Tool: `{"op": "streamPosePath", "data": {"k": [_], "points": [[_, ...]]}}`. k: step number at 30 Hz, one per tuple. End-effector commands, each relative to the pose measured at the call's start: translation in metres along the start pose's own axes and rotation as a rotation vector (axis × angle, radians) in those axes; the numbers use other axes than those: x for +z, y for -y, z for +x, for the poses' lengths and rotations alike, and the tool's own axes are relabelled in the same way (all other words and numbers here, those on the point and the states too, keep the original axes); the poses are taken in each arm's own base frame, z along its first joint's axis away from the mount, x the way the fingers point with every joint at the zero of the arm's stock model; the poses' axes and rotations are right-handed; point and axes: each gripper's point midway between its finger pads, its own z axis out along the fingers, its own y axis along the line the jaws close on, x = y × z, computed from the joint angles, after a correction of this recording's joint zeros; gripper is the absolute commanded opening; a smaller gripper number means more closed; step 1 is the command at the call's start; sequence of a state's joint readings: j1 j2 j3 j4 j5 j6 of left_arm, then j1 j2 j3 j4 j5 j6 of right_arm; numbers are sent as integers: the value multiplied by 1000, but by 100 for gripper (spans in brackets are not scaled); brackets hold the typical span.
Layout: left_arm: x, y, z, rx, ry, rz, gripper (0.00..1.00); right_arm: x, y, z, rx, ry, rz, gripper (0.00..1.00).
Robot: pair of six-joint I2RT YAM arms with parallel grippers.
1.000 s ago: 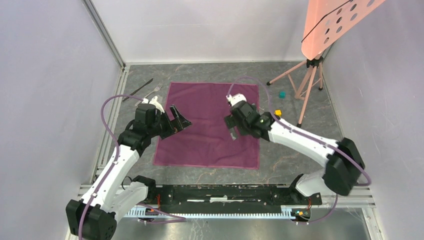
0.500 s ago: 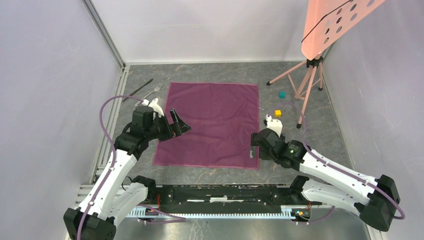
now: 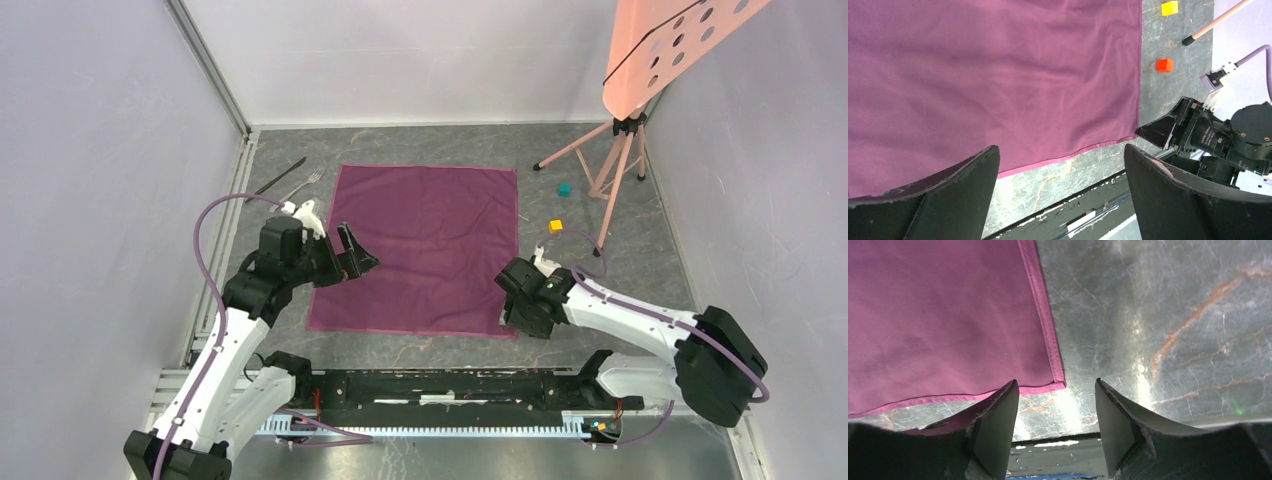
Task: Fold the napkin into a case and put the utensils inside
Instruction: Pick up the flattened napkin from the center of the board.
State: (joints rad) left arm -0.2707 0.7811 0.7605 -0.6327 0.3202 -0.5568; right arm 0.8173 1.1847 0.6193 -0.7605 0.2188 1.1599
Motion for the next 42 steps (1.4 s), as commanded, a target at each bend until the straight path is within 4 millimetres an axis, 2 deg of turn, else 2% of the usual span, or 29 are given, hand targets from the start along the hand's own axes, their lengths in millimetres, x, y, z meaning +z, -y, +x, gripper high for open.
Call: {"op": "streamPosePath", "data": {"k": [1,5,8,19,24,28,30,36,42], "points": [[-14,14,-12,73,42,46,100,-8,-4,1,66,-39,40,63],[-14,13,-11,78,43,43,100,-4,-3,7,73,-73,68,62],[-13,10,-10,82,45,38,100,0,-3,10,64,-91,79,54],[-9,12,-9,91,48,59,100,5,-5,9,105,-96,118,50],[-7,13,-8,91,44,70,100,10,-1,9,134,-76,115,45],[-7,15,-7,95,34,84,100,15,4,10,135,-63,122,45],[-6,16,-6,95,28,89,100,13,0,7,120,-58,109,42],[-6,17,-6,97,29,99,100,-3,-6,-5,126,-32,104,46],[-7,17,-5,98,30,96,100,5,-3,1,143,-51,121,48]]}}
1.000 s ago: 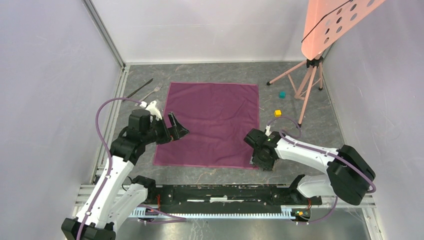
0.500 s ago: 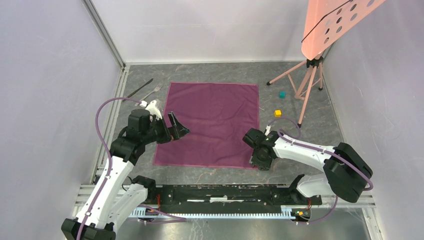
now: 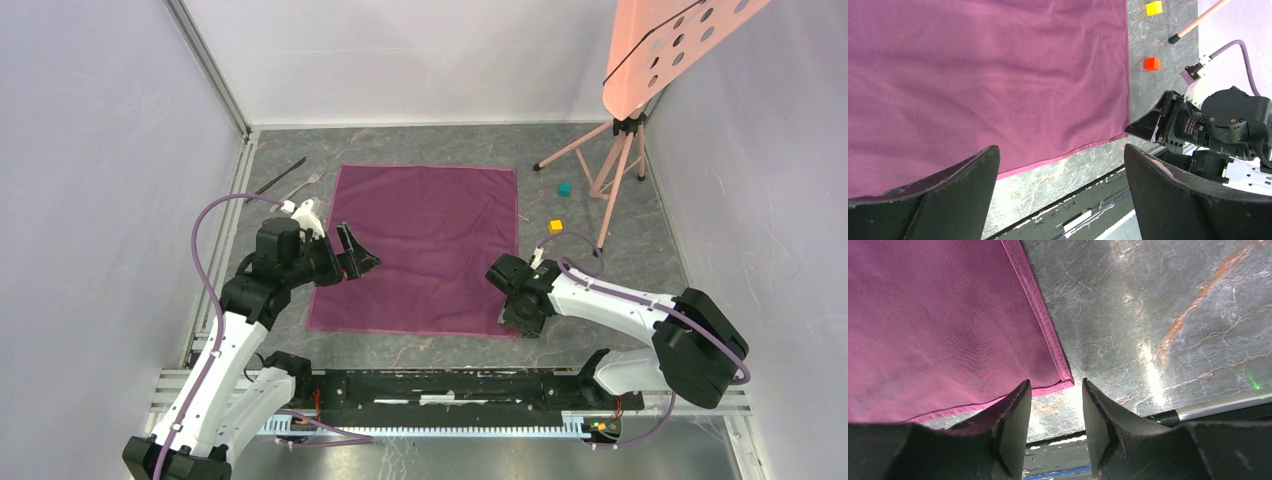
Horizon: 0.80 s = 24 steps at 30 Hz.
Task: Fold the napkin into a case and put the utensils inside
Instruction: Pick up the flattened napkin from the center of the board.
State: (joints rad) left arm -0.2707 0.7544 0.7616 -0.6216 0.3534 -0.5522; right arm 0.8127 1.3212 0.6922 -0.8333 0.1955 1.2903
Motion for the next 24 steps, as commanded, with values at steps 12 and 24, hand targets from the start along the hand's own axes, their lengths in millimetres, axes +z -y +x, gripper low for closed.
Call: {"op": "streamPosePath", "data": {"k": [12,24], "points": [[-2,7,-5,81,20,46,100,18,7,12,75,-48,60,47],[-2,2,-5,76,26,16,100,35,7,8,95,-3,61,20]]}}
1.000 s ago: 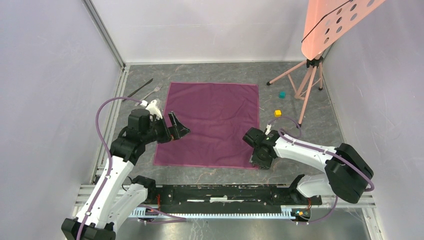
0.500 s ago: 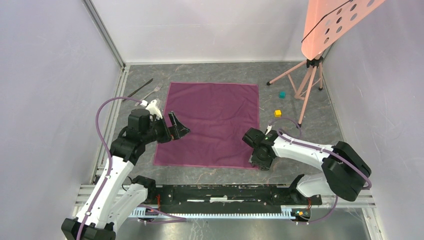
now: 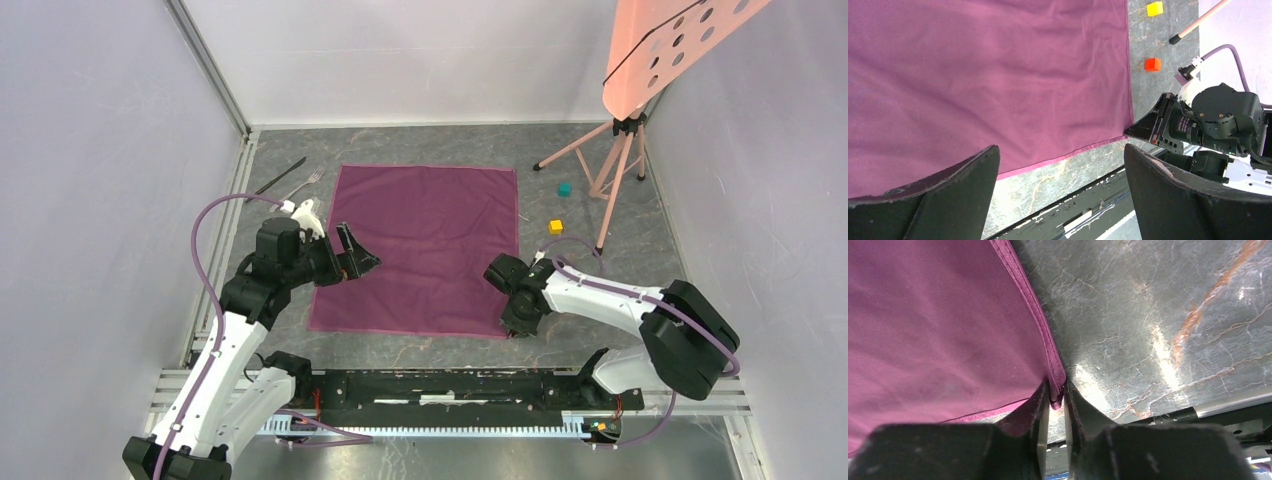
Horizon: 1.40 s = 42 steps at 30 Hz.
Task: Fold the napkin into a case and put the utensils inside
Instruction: Pick up the flattened napkin from the center of the board.
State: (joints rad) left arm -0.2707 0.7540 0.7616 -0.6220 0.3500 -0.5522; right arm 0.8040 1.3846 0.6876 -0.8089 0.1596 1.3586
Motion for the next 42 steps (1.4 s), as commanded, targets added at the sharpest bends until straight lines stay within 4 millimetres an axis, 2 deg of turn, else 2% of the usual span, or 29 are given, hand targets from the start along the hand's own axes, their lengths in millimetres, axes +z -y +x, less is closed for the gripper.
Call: {"op": "streamPosePath", "data": {"k": [1,4,6,8,11,14,18,20,22,25,30,32,36,42], "points": [[-1,2,-5,74,24,16,100,26,9,-2,27,51,16,16],[0,-3,-5,64,20,-8,100,27,9,-5,37,73,-19,0],[1,-9,-4,47,12,-45,100,25,8,-10,29,105,-44,0],[4,-17,-2,20,-1,-92,100,19,1,-23,9,176,-86,0],[11,-33,4,-36,-41,-189,100,5,-8,-56,-39,348,-139,0],[13,-59,14,-105,-71,-356,100,-7,-5,-84,-65,508,-142,0],[15,-79,43,-205,-110,-497,98,-18,14,-109,-59,671,-126,0],[15,-88,60,-260,-116,-573,95,-20,10,-117,-112,711,-166,0],[13,-95,79,-317,-130,-642,89,-20,4,-119,-158,719,-210,0],[7,-103,101,-409,-136,-726,84,-21,-2,-117,-208,706,-240,0],[5,-111,126,-508,-159,-808,77,-14,-7,-106,-244,665,-289,0],[2,-119,136,-551,-169,-874,70,-10,-6,-102,-249,650,-305,0],[2,-131,140,-558,-159,-952,60,-7,-2,-99,-250,644,-308,0],[-1,-143,127,-564,-54,-965,58,-14,4,-104,-232,673,-308,0]]}}
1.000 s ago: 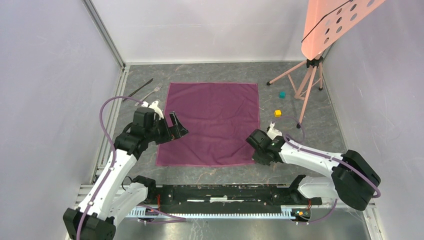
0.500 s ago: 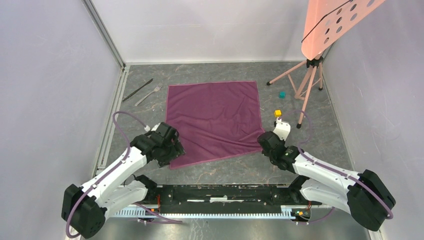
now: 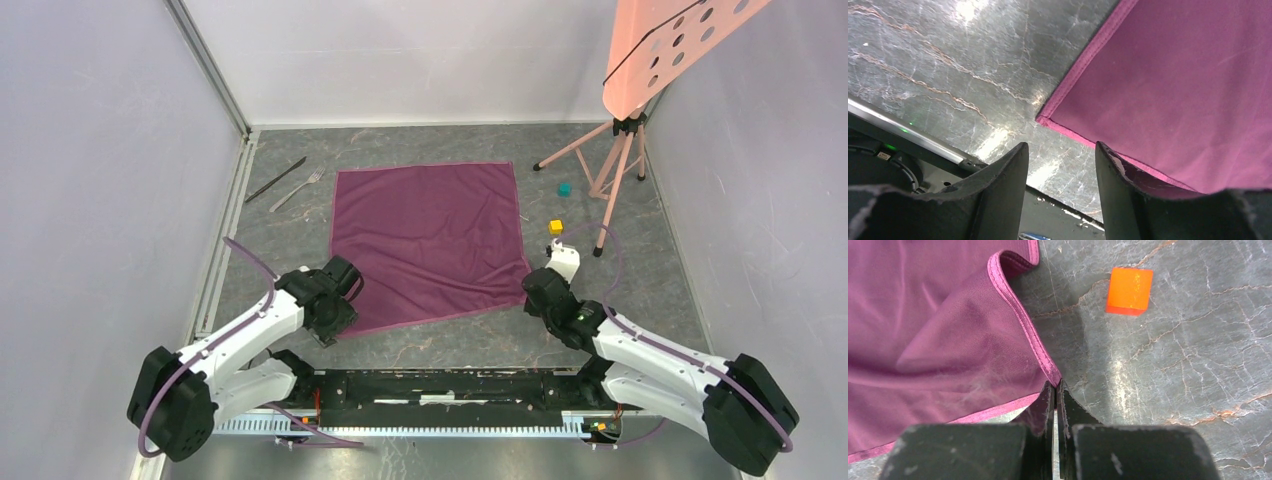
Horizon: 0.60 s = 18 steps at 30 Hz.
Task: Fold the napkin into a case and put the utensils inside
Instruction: Pick up the flattened napkin from the center of the board.
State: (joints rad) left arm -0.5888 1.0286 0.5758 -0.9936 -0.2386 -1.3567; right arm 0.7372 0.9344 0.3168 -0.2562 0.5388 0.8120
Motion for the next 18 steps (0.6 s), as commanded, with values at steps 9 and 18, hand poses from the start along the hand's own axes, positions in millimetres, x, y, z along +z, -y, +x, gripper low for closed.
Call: {"op": "streamPosePath", "data": {"k": [9,18], "points": [[16,-6,-24,-107,67,-21,50,-1,6,-6,8,27,17,0],[23,-7,-14,-116,16,-41,50,2,4,-3,0,6,23,0]]}}
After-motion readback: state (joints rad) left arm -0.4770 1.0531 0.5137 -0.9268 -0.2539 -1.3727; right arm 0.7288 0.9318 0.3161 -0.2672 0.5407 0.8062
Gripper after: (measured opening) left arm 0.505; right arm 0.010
